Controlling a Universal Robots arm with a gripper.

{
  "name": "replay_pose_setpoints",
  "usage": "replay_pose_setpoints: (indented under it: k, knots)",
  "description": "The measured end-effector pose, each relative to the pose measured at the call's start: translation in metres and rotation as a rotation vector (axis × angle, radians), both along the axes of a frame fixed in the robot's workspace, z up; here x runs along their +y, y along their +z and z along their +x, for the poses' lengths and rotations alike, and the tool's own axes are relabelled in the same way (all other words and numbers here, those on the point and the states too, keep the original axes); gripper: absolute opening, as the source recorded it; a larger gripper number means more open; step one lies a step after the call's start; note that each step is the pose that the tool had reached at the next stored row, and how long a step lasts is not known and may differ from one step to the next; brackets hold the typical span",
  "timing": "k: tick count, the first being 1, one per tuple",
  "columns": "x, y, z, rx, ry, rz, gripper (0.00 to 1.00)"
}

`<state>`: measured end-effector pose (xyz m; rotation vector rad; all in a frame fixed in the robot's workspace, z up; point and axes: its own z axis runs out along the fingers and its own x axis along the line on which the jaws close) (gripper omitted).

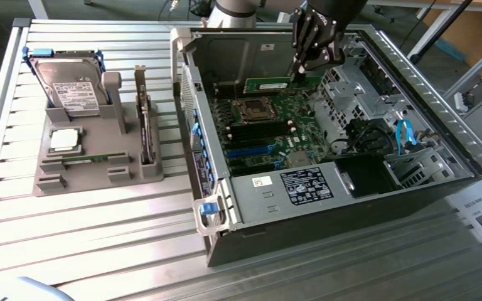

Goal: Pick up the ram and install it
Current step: 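Insert the ram into the slot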

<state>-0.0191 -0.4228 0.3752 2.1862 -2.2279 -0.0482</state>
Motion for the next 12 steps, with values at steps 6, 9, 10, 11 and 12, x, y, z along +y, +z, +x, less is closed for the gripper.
replay_pose_setpoints:
  k: [6,9,10,11,12]
  knots:
    - [0.0000,-0.0026,0.000,-0.0001,0.000,0.0002,0.12]
    - [0.0000,-0.0070,0.000,0.0000,0.000,-0.0002,0.12]
    - [0.0000,-0.0097,0.000,0.0000,0.000,-0.0001,0.12]
    - [0.0000,-0.0110,0.000,0.0000,0.000,-0.0001,0.12]
    - [0.0000,-0.0123,0.000,0.0000,0.000,-0.0002,0.12]
